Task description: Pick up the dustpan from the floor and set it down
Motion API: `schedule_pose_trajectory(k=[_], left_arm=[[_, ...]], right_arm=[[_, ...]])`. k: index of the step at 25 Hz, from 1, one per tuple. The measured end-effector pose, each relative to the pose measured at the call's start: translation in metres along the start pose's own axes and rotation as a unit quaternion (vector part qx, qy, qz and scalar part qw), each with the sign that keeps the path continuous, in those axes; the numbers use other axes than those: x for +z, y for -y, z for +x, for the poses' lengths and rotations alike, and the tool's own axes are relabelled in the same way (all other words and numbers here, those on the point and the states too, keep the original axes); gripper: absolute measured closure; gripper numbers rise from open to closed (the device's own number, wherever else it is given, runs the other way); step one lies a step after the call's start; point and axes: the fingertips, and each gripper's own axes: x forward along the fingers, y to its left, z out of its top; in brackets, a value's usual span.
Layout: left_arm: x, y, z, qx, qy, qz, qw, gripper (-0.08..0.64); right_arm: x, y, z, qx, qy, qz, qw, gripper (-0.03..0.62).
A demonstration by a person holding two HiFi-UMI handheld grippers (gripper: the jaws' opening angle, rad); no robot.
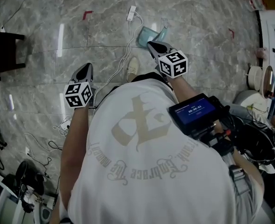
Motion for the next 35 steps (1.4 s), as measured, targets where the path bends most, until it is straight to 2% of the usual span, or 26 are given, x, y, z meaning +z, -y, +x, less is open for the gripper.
schedule_pose_trajectory(k=[5,10,15,18,20,27,31,35], left_arm=[[0.019,0.009,0.021,-0.008,-0.011,0.011,0.9999,0.548],[0.040,0.029,0.069,-0.011,-0.033,0.017,0.9993,0.548],[0.044,0.029,0.069,-0.007,-0.044,0.023,0.9987,0.548],[0.050,0.027,0.068,0.000,-0.041,0.026,0.9988,0.548],[0.057,0.024,0.069,0.006,-0.037,0.026,0.9989,0.548],[0.074,0.028,0.060,0.012,-0.033,0.035,0.9988,0.548],[0.074,0.032,0.053,0.015,-0.035,0.036,0.9986,0.548],[0.084,0.028,0.043,0.018,-0.035,0.047,0.9981,0.548]], right_arm=[[-0.013,0.047,0.002,-0.050,-0.018,0.035,0.998,0.574],[-0.021,0.112,0.013,-0.074,-0.035,0.065,0.995,0.574],[-0.026,0.122,0.014,-0.099,-0.036,0.090,0.990,0.570],[-0.032,0.127,0.014,-0.112,-0.038,0.100,0.988,0.485],[-0.035,0.131,0.015,-0.123,-0.040,0.113,0.985,0.455],[-0.051,0.143,0.022,-0.149,-0.063,0.172,0.972,0.343],[-0.061,0.161,0.017,-0.188,-0.074,0.206,0.957,0.331],[-0.071,0.177,0.018,-0.204,-0.084,0.247,0.944,0.325]])
